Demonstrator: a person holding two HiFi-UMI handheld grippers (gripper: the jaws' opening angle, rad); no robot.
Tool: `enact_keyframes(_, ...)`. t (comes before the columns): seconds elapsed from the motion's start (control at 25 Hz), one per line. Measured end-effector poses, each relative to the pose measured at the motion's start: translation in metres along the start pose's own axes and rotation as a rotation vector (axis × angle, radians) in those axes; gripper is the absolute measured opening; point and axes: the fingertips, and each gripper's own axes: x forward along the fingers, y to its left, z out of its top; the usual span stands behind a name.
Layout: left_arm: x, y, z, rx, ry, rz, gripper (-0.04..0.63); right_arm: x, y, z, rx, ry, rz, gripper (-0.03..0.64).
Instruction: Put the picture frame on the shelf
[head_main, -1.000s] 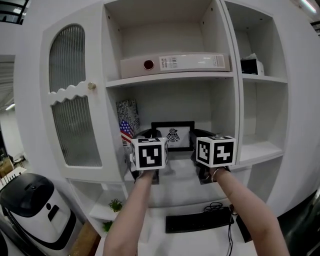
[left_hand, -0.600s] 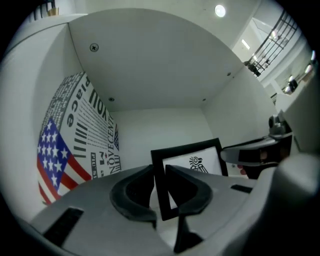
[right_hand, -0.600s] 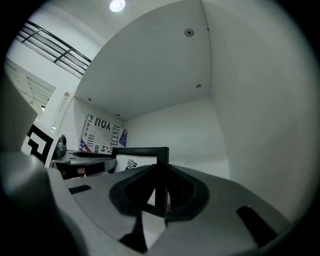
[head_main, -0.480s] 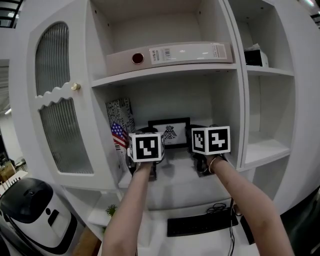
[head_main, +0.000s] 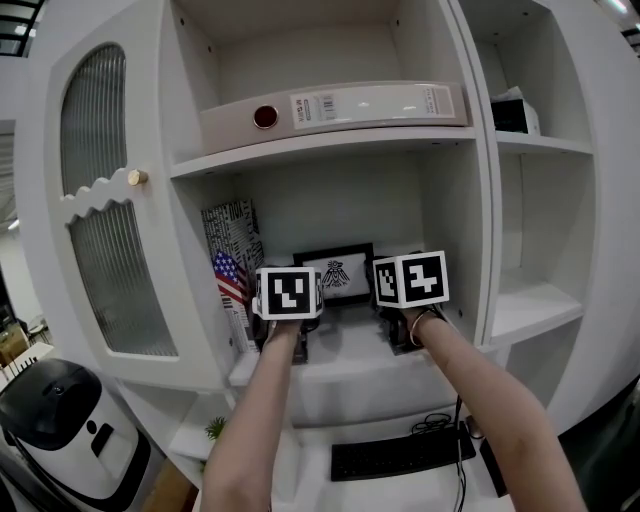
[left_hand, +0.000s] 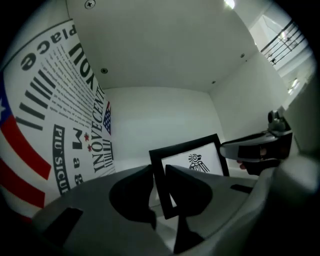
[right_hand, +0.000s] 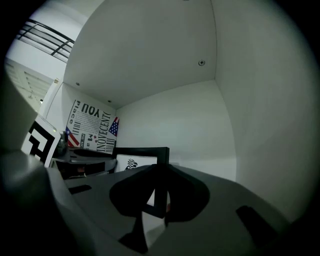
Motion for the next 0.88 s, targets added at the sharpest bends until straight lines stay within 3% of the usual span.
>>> enact_keyframes(0.88, 0.031, 0.004, -0.022, -0.002, 0.139, -0.009, 0.067, 0.029, -0.010, -0.026, 0.031, 0.146, 0.014, 0.057)
